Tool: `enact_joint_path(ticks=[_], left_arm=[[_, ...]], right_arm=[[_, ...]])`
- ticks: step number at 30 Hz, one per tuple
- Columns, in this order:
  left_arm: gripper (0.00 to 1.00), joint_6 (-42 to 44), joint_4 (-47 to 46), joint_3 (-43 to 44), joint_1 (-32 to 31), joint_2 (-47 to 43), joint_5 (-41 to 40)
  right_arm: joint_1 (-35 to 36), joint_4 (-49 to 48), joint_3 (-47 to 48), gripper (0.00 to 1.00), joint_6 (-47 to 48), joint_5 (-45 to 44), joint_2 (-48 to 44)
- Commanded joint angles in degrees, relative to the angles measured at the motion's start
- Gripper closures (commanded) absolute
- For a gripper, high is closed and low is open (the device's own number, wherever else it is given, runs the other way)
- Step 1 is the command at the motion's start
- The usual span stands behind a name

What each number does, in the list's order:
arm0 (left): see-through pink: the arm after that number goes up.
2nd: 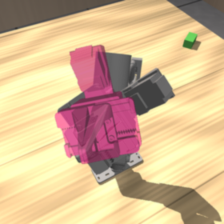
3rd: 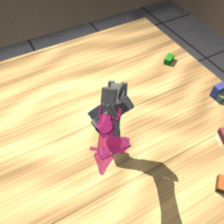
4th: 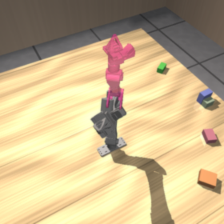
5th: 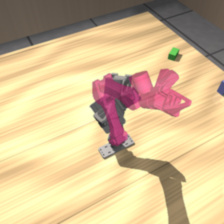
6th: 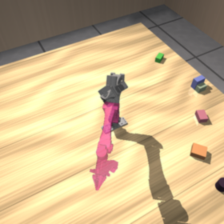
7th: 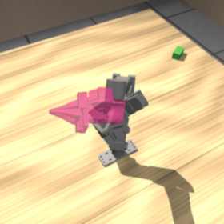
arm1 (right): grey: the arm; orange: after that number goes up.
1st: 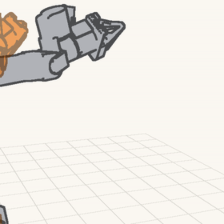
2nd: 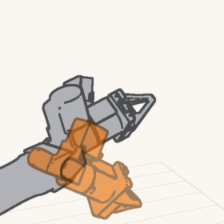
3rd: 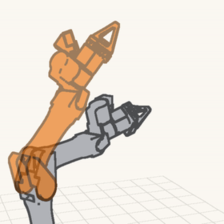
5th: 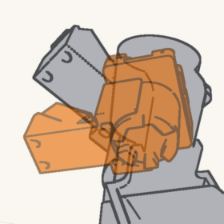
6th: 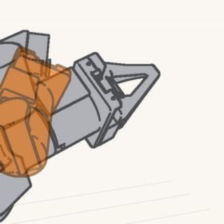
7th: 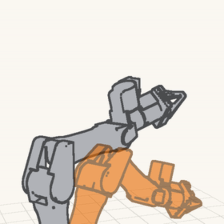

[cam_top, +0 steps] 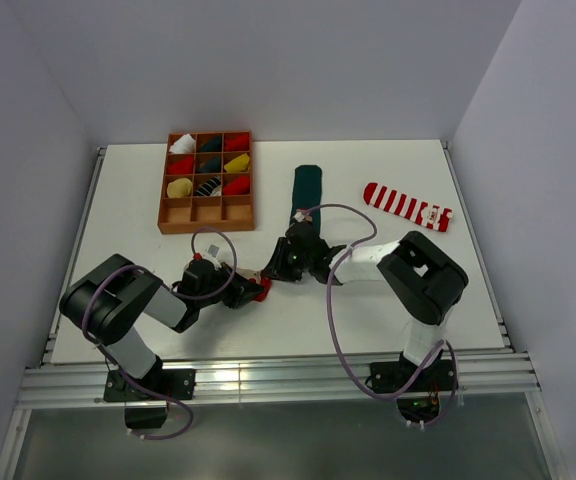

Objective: Roll the socks
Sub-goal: Roll the sock at the center of the board.

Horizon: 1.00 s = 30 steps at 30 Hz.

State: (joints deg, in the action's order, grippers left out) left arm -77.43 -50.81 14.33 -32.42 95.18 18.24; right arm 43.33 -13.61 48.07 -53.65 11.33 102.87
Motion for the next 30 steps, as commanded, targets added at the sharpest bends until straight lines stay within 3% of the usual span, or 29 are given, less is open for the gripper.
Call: enact_joint_path(ticks=[1,15,19,23,30], left_arm=[[1.00,1.6,5.5,-1.1,0.3,2.3,-1.6],[1.00,1.7,5.6,-1.1,0.2,2.1,-1.8],[1.00,1.8,5.6,-1.1,0.2,2.1,-1.8],[1.00,1.8,6.2,-1.2,0.2,1.8,-2.2],[0.99,2.5,8.9,-1.3,0.3,-1.1,-3.3]], right_arm=[[0.8,2.7,3.4,0.67,1.7,-2.4,1.1],[5.0,22.0,15.0,0.67,4.7,-13.0,2.4],[6.1,23.5,16.9,0.69,4.8,-13.4,2.8],[6.4,25.5,18.6,0.77,4.9,-13.8,4.5],[6.6,28.5,21.4,1.00,5.0,-13.6,8.0]])
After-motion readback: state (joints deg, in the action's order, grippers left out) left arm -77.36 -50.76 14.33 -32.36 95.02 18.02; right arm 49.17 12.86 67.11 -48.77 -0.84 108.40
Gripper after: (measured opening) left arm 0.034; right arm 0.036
